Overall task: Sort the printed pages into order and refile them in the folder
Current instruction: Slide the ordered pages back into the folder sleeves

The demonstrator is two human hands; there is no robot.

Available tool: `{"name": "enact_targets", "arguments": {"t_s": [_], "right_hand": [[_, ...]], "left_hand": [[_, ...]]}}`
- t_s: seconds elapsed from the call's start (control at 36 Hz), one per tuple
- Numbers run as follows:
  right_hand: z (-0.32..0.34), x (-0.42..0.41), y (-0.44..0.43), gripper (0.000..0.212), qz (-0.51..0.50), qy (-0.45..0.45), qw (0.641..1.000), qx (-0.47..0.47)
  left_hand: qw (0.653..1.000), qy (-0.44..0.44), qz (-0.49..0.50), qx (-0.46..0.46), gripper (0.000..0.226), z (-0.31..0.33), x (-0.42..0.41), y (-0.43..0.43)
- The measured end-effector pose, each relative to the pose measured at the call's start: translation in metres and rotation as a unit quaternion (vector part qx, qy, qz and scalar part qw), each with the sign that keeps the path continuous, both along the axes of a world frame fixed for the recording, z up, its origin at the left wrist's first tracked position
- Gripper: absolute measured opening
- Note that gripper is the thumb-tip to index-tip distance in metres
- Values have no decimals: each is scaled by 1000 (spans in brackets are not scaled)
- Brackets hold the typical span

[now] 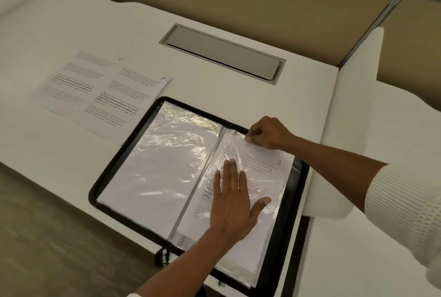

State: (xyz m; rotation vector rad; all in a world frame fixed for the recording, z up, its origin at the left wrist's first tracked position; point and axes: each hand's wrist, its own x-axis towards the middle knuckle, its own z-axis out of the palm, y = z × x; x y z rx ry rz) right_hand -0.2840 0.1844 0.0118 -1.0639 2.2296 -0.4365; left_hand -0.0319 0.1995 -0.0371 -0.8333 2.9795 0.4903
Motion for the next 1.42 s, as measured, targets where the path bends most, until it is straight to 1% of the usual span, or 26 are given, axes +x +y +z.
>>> {"name": "enact_targets", "arguments": {"t_s": [0.06, 0.11, 0.17, 0.33, 0.42, 0.5, 0.56, 0.64, 0.72, 0.78, 0.83, 0.89, 0.94, 1.06, 1.11, 1.17, 1.22, 1.28, 1.31, 1.33, 1.36, 1.42], "right_hand": [[-1, 7, 2, 13, -7, -4, 1000, 2], [-1, 12, 5, 27, -10, -9, 1000, 7], [-1, 16, 7, 33, -11, -13, 1000, 10], [1, 29, 13, 22, 10, -11, 999, 34], [3, 35, 15, 24, 6, 25, 999, 47], [7, 39, 17, 30, -26, 59, 996, 55], [9, 41, 20, 32, -51, 62, 996, 47], [8, 44, 24, 21, -74, 64, 994, 46], [8, 48, 28, 13, -74, 52, 995, 46], [8, 49, 29, 12, -75, 37, 996, 42], [9, 50, 31, 15, -84, 34, 995, 40], [12, 49, 32, 21, -91, 58, 993, 55], [17, 48, 34, 24, -85, 98, 987, 98], [30, 44, 39, 37, -47, 203, 957, 203], [34, 43, 43, 39, -57, 217, 952, 208], [38, 42, 48, 37, -103, 164, 966, 169], [43, 44, 52, 36, -157, 77, 979, 103], [43, 48, 59, 31, -207, 12, 978, 28], [41, 52, 64, 32, -240, -4, 971, -4], [39, 56, 69, 37, -275, -18, 961, -30], [37, 60, 75, 49, -307, -37, 950, -50], [31, 71, 85, 83, -352, -91, 928, -87]], "left_hand": [[1000, -4, -4, 5, 100, 1, 1, 0], [1000, -11, -10, 10, 101, 2, 1, -2], [1000, -16, -11, 11, 101, 2, 1, -2], [1000, -2, -7, -2, 99, -4, 1, -2], [1000, 2, -10, 3, 100, -3, 2, -2], [1000, -8, -14, 16, 102, -2, 2, -3], [1000, -5, -14, 21, 102, -1, 3, -4], [999, -16, -21, 30, 103, 0, 4, -3], [999, -23, -31, 28, 104, 1, 7, -2], [999, -13, -29, 28, 104, 1, 7, -2], [999, -13, -29, 30, 104, 1, 8, -1], [999, -17, -31, 31, 104, 0, 8, -1], [999, -11, -30, 33, 104, -1, 8, -1], [999, -12, -36, 27, 103, 0, 9, -3], [999, -8, -34, 31, 102, 3, 9, -5], [999, 4, -30, 41, 98, 6, 7, -7], [998, 9, -27, 62, 93, 10, 7, -9], [996, 10, -20, 81, 91, 13, 7, -12], [996, 13, -16, 89, 90, 14, 7, -13], [995, 18, -11, 97, 90, 16, 7, -14], [994, 19, -7, 108, 91, 18, 7, -15], [992, 14, -5, 129, 91, 21, 7, -17]]}}
